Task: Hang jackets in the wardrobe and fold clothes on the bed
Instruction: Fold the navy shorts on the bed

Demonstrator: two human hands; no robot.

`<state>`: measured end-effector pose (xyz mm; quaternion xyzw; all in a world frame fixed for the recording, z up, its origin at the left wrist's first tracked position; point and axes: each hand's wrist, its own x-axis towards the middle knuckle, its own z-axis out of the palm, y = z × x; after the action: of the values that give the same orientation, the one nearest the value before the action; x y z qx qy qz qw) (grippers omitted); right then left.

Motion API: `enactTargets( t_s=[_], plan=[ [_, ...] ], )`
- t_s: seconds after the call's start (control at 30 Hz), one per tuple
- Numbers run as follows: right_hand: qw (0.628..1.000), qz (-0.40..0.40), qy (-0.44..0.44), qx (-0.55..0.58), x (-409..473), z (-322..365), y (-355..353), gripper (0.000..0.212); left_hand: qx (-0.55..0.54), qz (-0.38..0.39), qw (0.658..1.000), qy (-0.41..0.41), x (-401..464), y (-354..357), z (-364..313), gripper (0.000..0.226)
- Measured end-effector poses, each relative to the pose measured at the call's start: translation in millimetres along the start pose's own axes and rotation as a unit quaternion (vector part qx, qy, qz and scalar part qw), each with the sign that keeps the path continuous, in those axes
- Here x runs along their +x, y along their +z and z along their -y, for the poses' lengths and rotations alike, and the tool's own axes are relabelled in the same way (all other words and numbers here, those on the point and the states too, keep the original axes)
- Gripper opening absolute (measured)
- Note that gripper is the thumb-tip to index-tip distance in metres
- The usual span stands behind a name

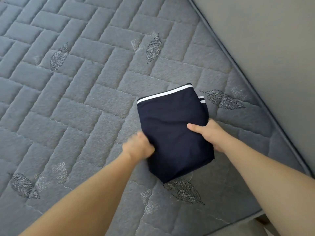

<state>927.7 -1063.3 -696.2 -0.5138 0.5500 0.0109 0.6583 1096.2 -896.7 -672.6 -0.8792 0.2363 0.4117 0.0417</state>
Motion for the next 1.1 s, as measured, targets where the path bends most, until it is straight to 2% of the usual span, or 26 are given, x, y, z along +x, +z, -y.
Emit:
enactTargets(
  t_s=[0.03,0.07,0.1,0.13,0.2,0.27,0.33,0.37,0.43,0.5,0.57,0.6,0.67,0.7,0.77,0.83,0.9,0.97,1.1],
  plan=[
    [0.999,0.006,-0.031,-0.039,-3.2,2.9,-2.9,0.047,-0.03,-0.108,0.993,0.046,4.9,-14.9,-10.7,0.043],
    [0.995,0.001,-0.054,-0.079,-6.4,6.0,-5.8,0.051,-0.081,-0.183,0.974,0.106,10.8,-30.0,-21.1,0.048],
    [0.99,-0.009,-0.071,-0.12,-9.3,8.9,-9.2,0.057,-0.078,-0.223,0.955,0.181,15.9,-47.3,-33.0,0.057],
    [0.984,-0.018,-0.086,-0.156,-13.0,12.3,-12.1,0.061,-0.029,-0.225,0.941,0.25,20.7,-62.9,-43.3,0.072],
    [0.968,-0.023,-0.116,-0.222,-24.9,19.5,-16.1,0.066,0.101,-0.178,0.916,0.345,24.1,-88.5,-65.9,0.103],
    [0.945,-0.021,-0.147,-0.293,-42.3,26.7,-19.9,0.066,0.218,-0.131,0.883,0.394,19.5,-106.0,-88.0,0.114],
    [0.913,-0.022,-0.172,-0.368,-63.0,32.7,-26.0,0.062,0.308,-0.087,0.852,0.414,5.2,-113.3,-109.4,0.1],
    [0.899,-0.025,-0.181,-0.398,-74.0,35.6,-30.4,0.06,0.322,-0.053,0.854,0.405,-5.5,-116.2,-118.2,0.083],
    [0.885,-0.027,-0.186,-0.426,-98.7,42.6,-42.1,0.061,0.304,0.029,0.887,0.347,-34.2,-117.9,-127.3,0.044],
    [0.884,-0.031,-0.181,-0.431,-128.4,52.6,-56.8,0.059,0.258,0.052,0.913,0.312,-64.1,-110.4,-124.1,0.023],
    [0.864,-0.04,-0.186,-0.466,-163.5,64.1,-71.7,0.054,0.198,-0.018,0.918,0.344,-100.1,-104.2,-119.3,0.023],
    [0.848,-0.046,-0.188,-0.493,-182.8,70.1,-78.6,0.054,0.172,-0.067,0.908,0.375,-118.6,-103.0,-117.4,0.033],
    [0.82,-0.072,-0.191,-0.535,-226.3,81.0,-91.1,0.053,0.163,-0.121,0.868,0.453,-156.8,-106.8,-118.3,0.076],
    [0.807,-0.09,-0.194,-0.551,-250.0,86.8,-96.8,0.051,0.183,-0.122,0.847,0.484,-176.3,-111.6,-121.6,0.095],
    [0.789,-0.121,-0.198,-0.568,-302.5,97.4,-104.9,0.047,0.235,-0.091,0.819,0.515,-221.9,-124.9,-131.4,0.111],
    [0.79,-0.148,-0.195,-0.562,-360.0,107.3,-110.3,0.045,0.229,-0.023,0.81,0.539,-267.9,-139.1,-144.2,0.098],
    [0.802,-0.185,-0.17,-0.542,-424.3,116.2,-117.3,0.042,0.181,0.044,0.81,0.556,-320.4,-152.9,-155.5,0.068],
    [0.818,-0.232,-0.143,-0.507,-492.3,122.6,-126.3,0.038,0.159,0.073,0.793,0.583,-373.9,-163.7,-166.1,0.047],
    [0.837,-0.329,-0.078,-0.431,-626.4,124.1,-144.8,0.048,0.145,0.103,0.746,0.642,-490.7,-176.8,-191.8,0.033]
  ],
)
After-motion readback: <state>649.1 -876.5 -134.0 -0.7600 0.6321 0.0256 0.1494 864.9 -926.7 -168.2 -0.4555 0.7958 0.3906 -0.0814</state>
